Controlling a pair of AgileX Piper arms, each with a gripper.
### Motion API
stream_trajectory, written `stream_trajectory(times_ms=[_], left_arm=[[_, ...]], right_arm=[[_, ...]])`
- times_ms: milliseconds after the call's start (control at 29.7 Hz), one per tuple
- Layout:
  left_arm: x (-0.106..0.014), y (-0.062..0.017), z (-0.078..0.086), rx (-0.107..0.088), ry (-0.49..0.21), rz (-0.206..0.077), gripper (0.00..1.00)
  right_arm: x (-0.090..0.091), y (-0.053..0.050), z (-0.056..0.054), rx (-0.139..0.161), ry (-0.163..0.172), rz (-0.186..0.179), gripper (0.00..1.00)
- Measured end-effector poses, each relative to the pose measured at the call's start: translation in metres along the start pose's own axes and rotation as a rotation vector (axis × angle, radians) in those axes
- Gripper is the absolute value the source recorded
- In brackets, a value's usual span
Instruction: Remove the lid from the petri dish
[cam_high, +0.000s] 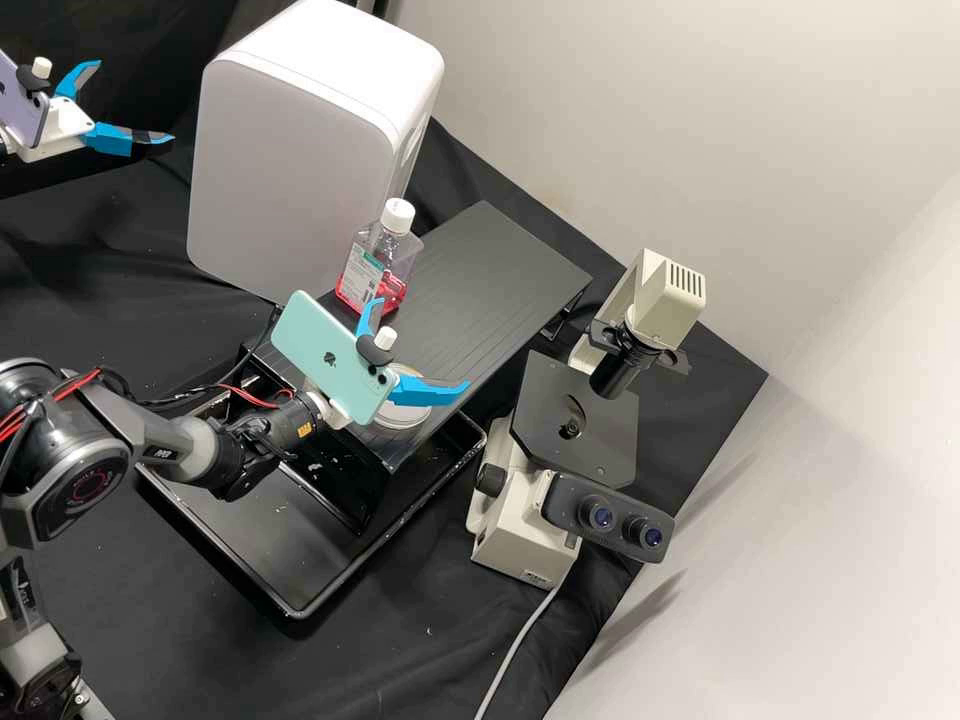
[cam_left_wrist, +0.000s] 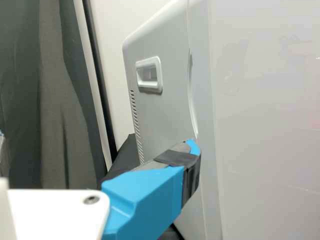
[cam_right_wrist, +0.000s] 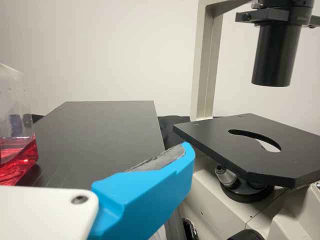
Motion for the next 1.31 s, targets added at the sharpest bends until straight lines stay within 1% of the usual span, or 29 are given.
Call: stream_trajectory(times_ms=[437,538,571,639,672,740,807,874,908,941,975,1008,1042,1109,1143,1210,1244,1311], left_arm=[[0.0,0.0,0.0,0.0,0.0,0.0,1.0],[0.0,-0.0007,0.001,-0.009,-0.002,-0.002,1.0],[0.0,-0.0009,0.002,-0.019,-0.006,-0.003,1.0],[0.0,-0.0014,0.006,-0.053,-0.019,-0.005,1.0],[0.0,-0.0018,0.008,-0.062,-0.028,-0.007,1.0],[0.0,-0.0031,0.017,-0.079,-0.056,-0.013,1.0],[-0.001,-0.0051,0.031,-0.098,-0.101,-0.022,1.0],[-0.003,-0.0075,0.042,-0.107,-0.145,-0.033,1.0],[-0.003,-0.008,0.047,-0.109,-0.169,-0.029,1.0],[-0.004,-0.0092,0.052,-0.103,-0.196,-0.026,1.0],[-0.005,-0.0104,0.056,-0.096,-0.231,-0.016,1.0],[-0.006,-0.013,0.06,-0.093,-0.262,-0.013,1.0],[-0.008,-0.0163,0.064,-0.094,-0.294,-0.007,1.0],[-0.013,-0.0244,0.07,-0.081,-0.351,-0.005,1.0],[-0.016,-0.0287,0.072,-0.077,-0.375,-0.012,1.0],[-0.021,-0.0374,0.078,-0.062,-0.427,-0.039,1.0],[-0.024,-0.0437,0.082,-0.051,-0.459,-0.066,1.0],[-0.029,-0.0516,0.089,-0.037,-0.508,-0.1,1.0]], right_arm=[[0.0,0.0,0.0,0.0,0.0,0.0,1.0],[0.0,0.0,0.0,0.0,0.0,0.0,1.0],[0.0,0.0,0.0,0.0,0.0,0.0,1.0],[0.0,0.0,0.0,0.0,0.0,0.0,1.0],[0.0,0.0,0.0,0.0,0.0,0.0,1.0],[0.0,0.0,0.0,0.0,0.0,0.0,1.0],[0.0,0.0,0.0,0.0,0.0,0.0,1.0],[0.0,0.0,0.0,0.0,0.0,0.0,1.0],[0.0,0.0,0.0,0.0,0.0,0.0,1.0],[0.0,0.0,0.0,0.0,0.0,0.0,1.0],[0.0,0.0,0.0,0.0,0.0,0.0,1.0],[0.0,0.0,0.0,0.0,0.0,0.0,1.0],[0.0,0.0,0.0,0.0,0.0,0.0,1.0],[0.0,0.0,0.0,0.0,0.0,0.0,1.0],[0.0,0.0,0.0,0.0,0.0,0.0,1.0],[0.0,0.0,0.0,0.0,0.0,0.0,1.0],[0.0,0.0,0.0,0.0,0.0,0.0,1.0],[0.0,0.0,0.0,0.0,0.0,0.0,1.0]])
